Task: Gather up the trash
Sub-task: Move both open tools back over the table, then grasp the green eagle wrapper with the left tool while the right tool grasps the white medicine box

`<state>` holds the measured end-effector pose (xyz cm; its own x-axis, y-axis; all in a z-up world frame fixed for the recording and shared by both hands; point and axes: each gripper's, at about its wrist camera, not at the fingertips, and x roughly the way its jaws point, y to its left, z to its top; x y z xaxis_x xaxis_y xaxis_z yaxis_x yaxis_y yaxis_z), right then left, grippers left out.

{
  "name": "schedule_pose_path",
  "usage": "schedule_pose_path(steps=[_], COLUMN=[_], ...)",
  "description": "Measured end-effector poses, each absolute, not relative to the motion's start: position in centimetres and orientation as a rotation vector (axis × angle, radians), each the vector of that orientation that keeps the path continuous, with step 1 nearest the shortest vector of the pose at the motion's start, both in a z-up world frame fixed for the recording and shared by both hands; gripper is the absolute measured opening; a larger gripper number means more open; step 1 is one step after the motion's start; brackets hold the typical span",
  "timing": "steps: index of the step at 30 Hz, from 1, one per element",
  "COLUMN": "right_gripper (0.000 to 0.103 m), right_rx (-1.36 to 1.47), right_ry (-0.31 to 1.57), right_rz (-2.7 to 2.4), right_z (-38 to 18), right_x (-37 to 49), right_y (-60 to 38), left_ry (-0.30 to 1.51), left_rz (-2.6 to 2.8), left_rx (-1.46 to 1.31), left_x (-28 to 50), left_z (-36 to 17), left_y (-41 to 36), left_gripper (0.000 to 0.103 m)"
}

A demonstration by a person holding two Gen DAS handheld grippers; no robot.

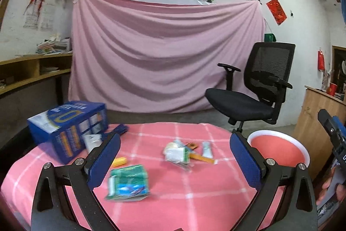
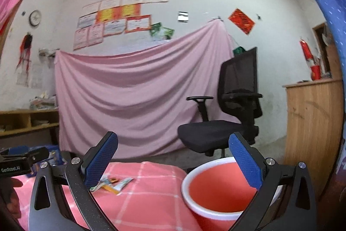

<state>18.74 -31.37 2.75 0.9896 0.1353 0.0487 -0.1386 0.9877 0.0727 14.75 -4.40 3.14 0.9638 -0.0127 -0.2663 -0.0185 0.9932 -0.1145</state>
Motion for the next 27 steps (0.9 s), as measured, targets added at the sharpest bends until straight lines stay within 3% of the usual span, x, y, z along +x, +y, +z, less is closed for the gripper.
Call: schedule_pose_path(steps=[9, 27], right_gripper=[0.103, 0.103], right_rx=[0.058, -0.063], right_ry=[0.033, 0.415], right_rz=[0.25, 0.292], right_z=[3.0, -0.3], right_x=[18.2, 23.5], right_y=[-27.0, -21.4], left_ry=[0.291, 0.654], left_rz=[0.088, 0.12], left_rx=[-0.108, -0.172], left_x=[11.9, 18.2], left_z=[1.8, -2.2], left_y=[-0.6, 2.4], left_gripper=[0.099, 0.099])
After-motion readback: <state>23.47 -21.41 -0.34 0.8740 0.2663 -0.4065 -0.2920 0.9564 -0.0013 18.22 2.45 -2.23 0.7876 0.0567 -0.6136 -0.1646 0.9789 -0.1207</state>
